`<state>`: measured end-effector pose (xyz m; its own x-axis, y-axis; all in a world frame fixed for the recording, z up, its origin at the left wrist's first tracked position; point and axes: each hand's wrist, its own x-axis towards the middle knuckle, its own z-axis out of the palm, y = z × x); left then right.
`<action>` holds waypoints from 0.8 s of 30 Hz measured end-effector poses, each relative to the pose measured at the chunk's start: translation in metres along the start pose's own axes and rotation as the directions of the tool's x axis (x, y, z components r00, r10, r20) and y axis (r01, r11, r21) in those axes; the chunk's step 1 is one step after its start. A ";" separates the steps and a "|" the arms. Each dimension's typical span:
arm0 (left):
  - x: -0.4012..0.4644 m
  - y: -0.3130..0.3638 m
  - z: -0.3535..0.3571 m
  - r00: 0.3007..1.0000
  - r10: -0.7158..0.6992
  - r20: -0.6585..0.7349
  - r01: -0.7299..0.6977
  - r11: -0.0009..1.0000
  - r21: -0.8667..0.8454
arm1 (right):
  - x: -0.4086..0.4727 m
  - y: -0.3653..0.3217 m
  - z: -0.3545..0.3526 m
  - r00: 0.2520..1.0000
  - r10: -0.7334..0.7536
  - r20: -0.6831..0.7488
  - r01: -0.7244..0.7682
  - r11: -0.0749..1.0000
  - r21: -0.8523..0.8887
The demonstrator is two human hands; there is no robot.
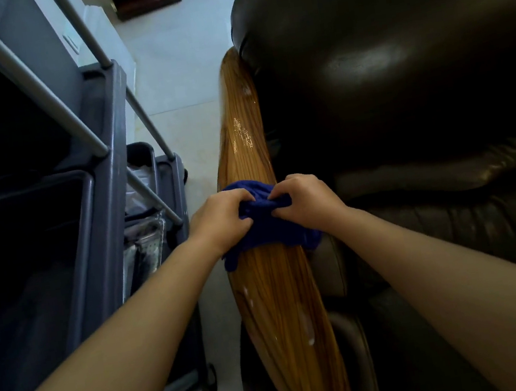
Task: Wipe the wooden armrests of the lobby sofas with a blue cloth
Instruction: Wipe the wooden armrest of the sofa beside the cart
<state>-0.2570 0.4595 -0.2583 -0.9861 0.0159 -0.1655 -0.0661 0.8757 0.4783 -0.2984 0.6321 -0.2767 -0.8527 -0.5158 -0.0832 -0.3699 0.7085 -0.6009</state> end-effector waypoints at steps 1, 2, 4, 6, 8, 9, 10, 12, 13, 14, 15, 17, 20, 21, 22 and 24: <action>-0.007 0.003 0.000 1.000 0.011 0.007 -0.011 1.000 -0.016 | -0.007 -0.001 -0.002 1.000 -0.005 0.011 0.006 1.000 -0.008; -0.014 0.006 0.001 1.000 0.027 0.004 -0.026 0.999 -0.038 | -0.014 -0.003 -0.002 1.000 -0.011 0.010 0.011 1.000 -0.021; -0.027 0.010 0.004 0.999 0.041 -0.018 -0.042 0.997 -0.068 | -0.025 -0.004 -0.002 1.000 -0.021 -0.012 0.020 0.998 -0.061; -0.037 0.010 0.015 0.999 0.037 -0.033 -0.039 0.998 -0.048 | -0.033 -0.003 0.003 0.999 -0.038 -0.022 0.034 0.991 -0.127; -0.041 0.005 0.030 1.000 0.008 0.030 -0.010 0.998 0.064 | -0.037 0.003 0.016 0.998 -0.058 0.006 0.058 0.972 -0.228; -0.043 0.001 0.038 0.998 -0.015 0.060 0.009 0.995 0.100 | -0.038 0.007 0.025 0.997 -0.059 0.042 0.068 0.960 -0.270; -0.043 -0.003 0.046 0.997 -0.024 0.069 0.017 0.995 0.101 | -0.040 0.013 0.034 0.995 -0.054 0.082 0.076 0.956 -0.285; -0.042 -0.013 0.061 0.998 -0.016 0.056 0.012 0.998 0.069 | -0.043 0.024 0.053 0.988 -0.067 0.141 0.101 0.963 -0.250; -0.041 -0.017 0.069 0.999 -0.008 0.052 0.004 0.997 0.072 | -0.044 0.031 0.062 0.987 -0.089 0.137 0.117 0.970 -0.212; -0.040 -0.021 0.075 0.999 0.001 0.048 -0.005 0.997 0.082 | -0.044 0.035 0.069 0.987 -0.113 0.116 0.131 0.978 -0.160; -0.040 -0.025 0.082 0.999 0.004 0.034 -0.007 0.996 0.085 | -0.044 0.038 0.075 0.988 -0.127 0.092 0.136 0.986 -0.097; -0.041 -0.027 0.089 0.999 0.014 -0.029 -0.012 0.999 0.053 | -0.044 0.040 0.083 0.991 -0.129 0.026 0.129 0.991 0.028; -0.043 -0.028 0.094 0.996 0.023 -0.089 -0.024 1.000 -0.013 | -0.046 0.039 0.092 0.992 -0.122 -0.036 0.126 0.983 0.135; -0.044 -0.029 0.095 0.995 0.027 -0.094 -0.029 0.999 -0.018 | -0.047 0.039 0.093 0.992 -0.118 -0.035 0.122 0.980 0.155; -0.044 -0.030 0.096 0.995 0.031 -0.092 -0.033 0.999 -0.019 | -0.048 0.039 0.092 0.994 -0.110 -0.023 0.113 0.978 0.174; -0.045 -0.031 0.095 0.997 0.037 -0.075 -0.039 0.999 -0.023 | -0.048 0.039 0.085 0.996 -0.090 0.026 0.083 0.975 0.204</action>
<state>-0.1960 0.4779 -0.3473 -0.9965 0.0122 -0.0827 -0.0313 0.8630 0.5043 -0.2407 0.6437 -0.3638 -0.8060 -0.5899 -0.0491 -0.3564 0.5499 -0.7553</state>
